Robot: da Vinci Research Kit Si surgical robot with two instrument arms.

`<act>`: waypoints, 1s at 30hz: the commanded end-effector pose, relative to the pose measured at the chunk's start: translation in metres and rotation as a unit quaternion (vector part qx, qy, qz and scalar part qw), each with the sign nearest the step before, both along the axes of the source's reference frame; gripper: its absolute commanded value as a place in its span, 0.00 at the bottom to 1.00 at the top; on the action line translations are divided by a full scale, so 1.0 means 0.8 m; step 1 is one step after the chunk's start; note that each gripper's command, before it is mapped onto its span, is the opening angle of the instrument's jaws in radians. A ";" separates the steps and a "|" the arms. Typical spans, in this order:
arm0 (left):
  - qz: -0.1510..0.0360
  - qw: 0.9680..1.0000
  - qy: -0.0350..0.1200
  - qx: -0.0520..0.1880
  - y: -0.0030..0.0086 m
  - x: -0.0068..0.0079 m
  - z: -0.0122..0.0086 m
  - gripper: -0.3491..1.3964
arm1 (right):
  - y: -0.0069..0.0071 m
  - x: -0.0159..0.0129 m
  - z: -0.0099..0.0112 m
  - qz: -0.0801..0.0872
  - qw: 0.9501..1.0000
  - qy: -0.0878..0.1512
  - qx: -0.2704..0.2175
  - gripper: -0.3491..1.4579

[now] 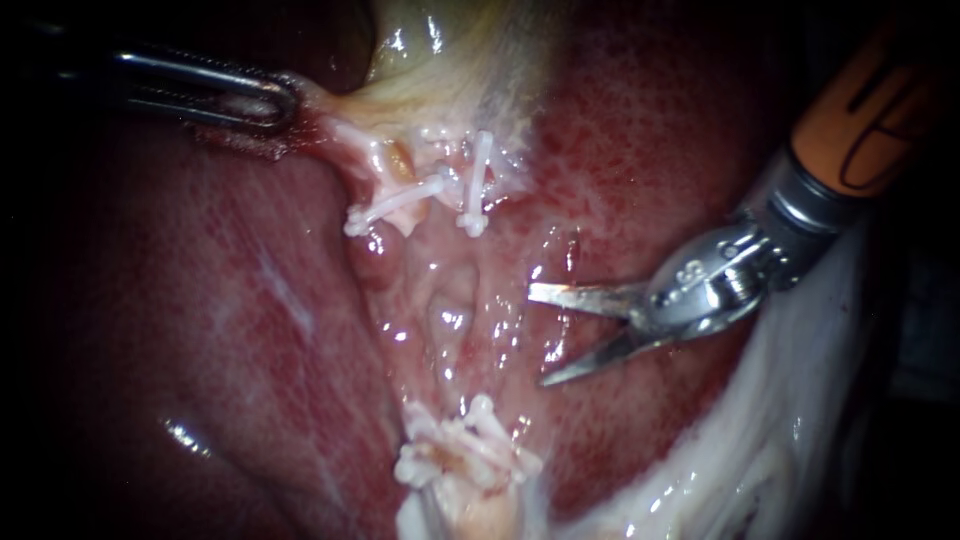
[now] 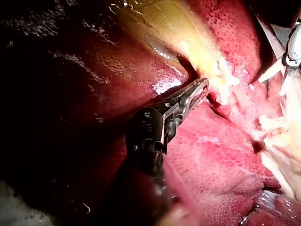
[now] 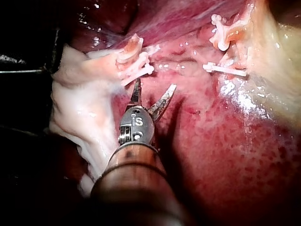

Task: Go back from the cut right tube

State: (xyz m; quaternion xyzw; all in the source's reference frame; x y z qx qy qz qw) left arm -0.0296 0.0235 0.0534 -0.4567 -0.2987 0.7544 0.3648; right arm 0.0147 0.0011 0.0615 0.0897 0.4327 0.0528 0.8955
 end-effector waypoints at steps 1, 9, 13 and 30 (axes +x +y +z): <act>0.000 1.000 0.000 0.000 0.0000 0.0000 0.0000 0.00 | 0.0002 -0.0005 0.0002 0.002 1.000 -0.002 0.000 0.99; -0.001 1.000 0.001 -0.002 -0.0003 -0.0007 0.0011 0.00 | 0.0008 -0.0021 0.0002 -0.002 1.000 -0.004 0.005 0.99; -0.003 1.000 0.003 -0.005 -0.0008 -0.0019 0.0025 0.00 | 0.0008 -0.0021 0.0001 -0.010 1.000 0.003 0.011 0.99; 0.007 1.000 0.002 -0.008 -0.0023 -0.0041 0.0060 0.00 | 0.0009 -0.0024 -0.0001 -0.010 1.000 0.003 0.012 0.99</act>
